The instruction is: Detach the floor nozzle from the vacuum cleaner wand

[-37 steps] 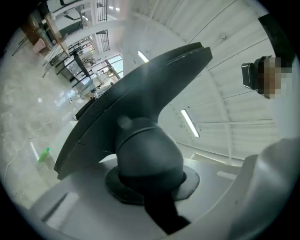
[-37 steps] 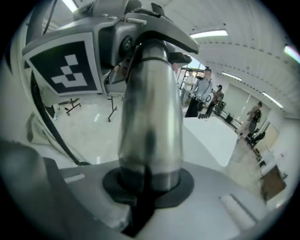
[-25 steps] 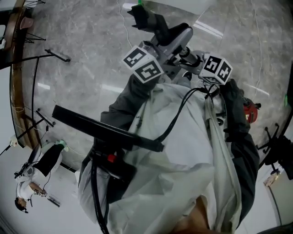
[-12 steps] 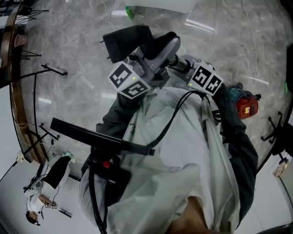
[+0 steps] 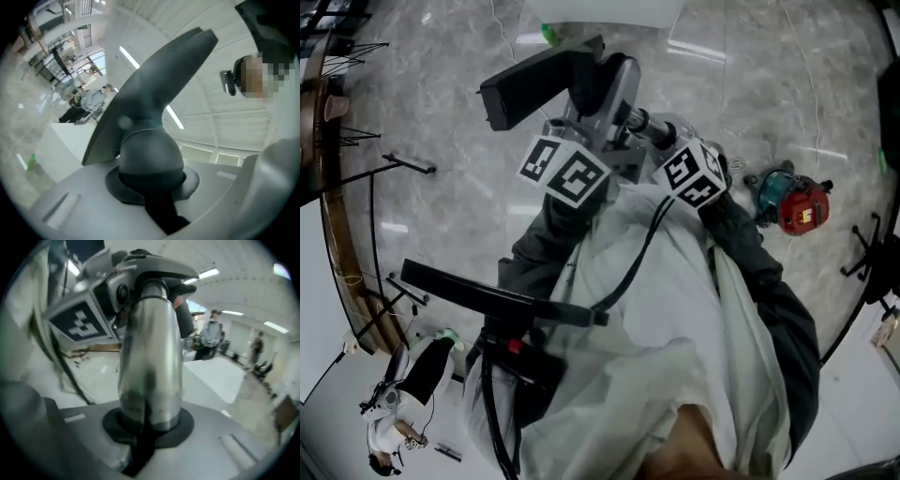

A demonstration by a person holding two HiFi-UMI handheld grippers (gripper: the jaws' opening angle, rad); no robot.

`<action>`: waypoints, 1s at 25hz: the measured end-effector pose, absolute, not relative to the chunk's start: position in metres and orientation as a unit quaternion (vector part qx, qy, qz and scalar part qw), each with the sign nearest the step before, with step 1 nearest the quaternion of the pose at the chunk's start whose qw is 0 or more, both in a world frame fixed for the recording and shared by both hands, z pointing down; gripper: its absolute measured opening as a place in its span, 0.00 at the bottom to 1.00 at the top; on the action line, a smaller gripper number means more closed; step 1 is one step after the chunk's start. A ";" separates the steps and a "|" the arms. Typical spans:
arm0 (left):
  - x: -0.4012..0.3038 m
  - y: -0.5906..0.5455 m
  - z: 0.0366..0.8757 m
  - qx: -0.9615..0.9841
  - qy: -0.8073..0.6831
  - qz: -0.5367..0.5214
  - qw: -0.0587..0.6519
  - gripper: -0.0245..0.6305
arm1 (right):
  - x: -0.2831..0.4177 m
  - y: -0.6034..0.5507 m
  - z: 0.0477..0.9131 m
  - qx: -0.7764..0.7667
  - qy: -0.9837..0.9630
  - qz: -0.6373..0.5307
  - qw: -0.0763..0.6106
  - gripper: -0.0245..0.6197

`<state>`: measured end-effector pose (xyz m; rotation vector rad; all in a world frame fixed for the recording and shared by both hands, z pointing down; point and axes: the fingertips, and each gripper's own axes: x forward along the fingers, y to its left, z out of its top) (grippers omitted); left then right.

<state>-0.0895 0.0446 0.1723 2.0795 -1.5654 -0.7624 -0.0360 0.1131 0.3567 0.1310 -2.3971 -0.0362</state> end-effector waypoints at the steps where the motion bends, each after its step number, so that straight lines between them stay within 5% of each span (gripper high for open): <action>1: -0.092 0.043 0.181 0.733 -0.583 -0.265 0.229 0.15 | -0.034 0.106 0.362 0.111 -0.922 -0.032 0.369 0.10; 5: -0.088 0.046 0.186 0.741 -0.582 -0.247 0.225 0.15 | -0.034 0.110 0.370 0.126 -0.924 -0.037 0.358 0.10; 12: -0.004 0.090 0.121 0.906 -0.337 -0.243 0.086 0.16 | -0.003 0.176 0.325 -0.297 -0.914 0.060 0.271 0.10; 15: -0.004 0.085 0.120 0.904 -0.336 -0.248 0.093 0.16 | 0.004 0.183 0.318 -0.378 -0.884 0.099 0.258 0.10; 19: -0.049 0.060 0.144 0.846 -0.438 -0.265 0.148 0.15 | -0.025 0.167 0.336 -0.277 -0.915 0.100 0.277 0.10; 25: -0.084 0.045 0.162 0.774 -0.541 -0.251 0.213 0.15 | -0.043 0.118 0.351 0.102 -0.934 0.002 0.344 0.10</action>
